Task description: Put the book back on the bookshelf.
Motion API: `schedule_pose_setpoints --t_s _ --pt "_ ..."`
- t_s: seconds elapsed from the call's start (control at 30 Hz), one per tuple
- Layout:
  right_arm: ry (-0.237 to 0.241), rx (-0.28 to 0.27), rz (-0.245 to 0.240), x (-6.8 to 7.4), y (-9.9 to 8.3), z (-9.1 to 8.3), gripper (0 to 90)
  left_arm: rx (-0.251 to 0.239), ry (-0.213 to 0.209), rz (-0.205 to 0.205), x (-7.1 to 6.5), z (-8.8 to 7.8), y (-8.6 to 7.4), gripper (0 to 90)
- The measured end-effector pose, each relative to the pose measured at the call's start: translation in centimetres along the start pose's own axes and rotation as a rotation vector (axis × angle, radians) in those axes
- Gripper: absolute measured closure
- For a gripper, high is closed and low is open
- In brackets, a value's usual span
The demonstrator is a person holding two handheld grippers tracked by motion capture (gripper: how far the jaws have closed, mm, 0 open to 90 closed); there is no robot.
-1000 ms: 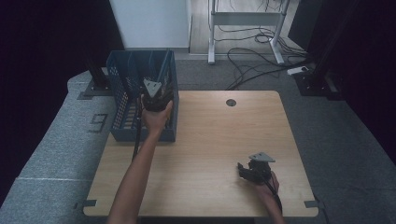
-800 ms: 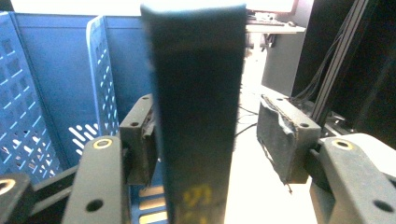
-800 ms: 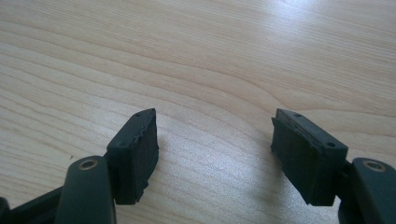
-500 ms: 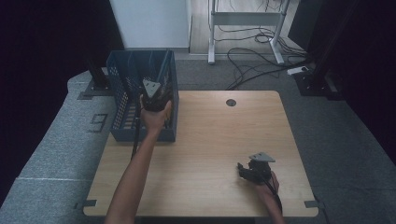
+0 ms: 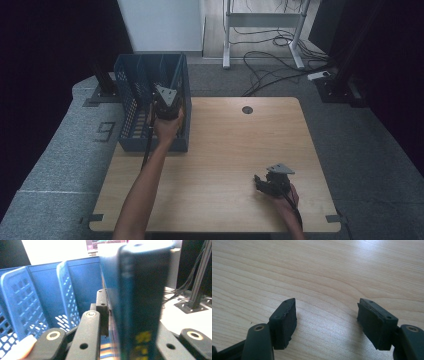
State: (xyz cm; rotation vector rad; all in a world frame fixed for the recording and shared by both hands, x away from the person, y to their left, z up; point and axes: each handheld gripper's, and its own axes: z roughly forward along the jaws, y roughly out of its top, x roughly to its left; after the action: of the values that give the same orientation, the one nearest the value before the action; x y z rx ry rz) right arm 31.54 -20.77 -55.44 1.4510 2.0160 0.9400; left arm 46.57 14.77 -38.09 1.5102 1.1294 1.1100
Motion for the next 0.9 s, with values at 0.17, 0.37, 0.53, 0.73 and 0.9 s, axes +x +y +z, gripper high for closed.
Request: schedule_pose_setpoints --t_s 0.17,0.37,0.53,0.73,0.9 --pt "0.000 0.000 -0.001 0.0 0.0 0.0 30.9 0.000 -0.011 0.003 0.7 -0.1 0.1 80.1" --pt "-0.003 0.001 0.002 0.0 0.0 0.0 30.9 -0.001 -0.034 -0.004 0.7 -0.3 0.1 79.8" --pt "-0.006 0.000 0.002 0.1 0.0 0.0 31.0 -0.005 -0.088 -0.005 0.3 -0.8 0.3 70.2" --pt "-0.004 -0.001 0.003 0.0 -0.1 -0.1 30.9 0.013 -0.152 -0.034 0.3 -1.3 0.1 51.5" --pt "-0.004 0.000 0.003 0.0 -0.1 -0.1 30.8 0.041 -0.173 -0.029 0.6 -1.4 -0.4 42.1"
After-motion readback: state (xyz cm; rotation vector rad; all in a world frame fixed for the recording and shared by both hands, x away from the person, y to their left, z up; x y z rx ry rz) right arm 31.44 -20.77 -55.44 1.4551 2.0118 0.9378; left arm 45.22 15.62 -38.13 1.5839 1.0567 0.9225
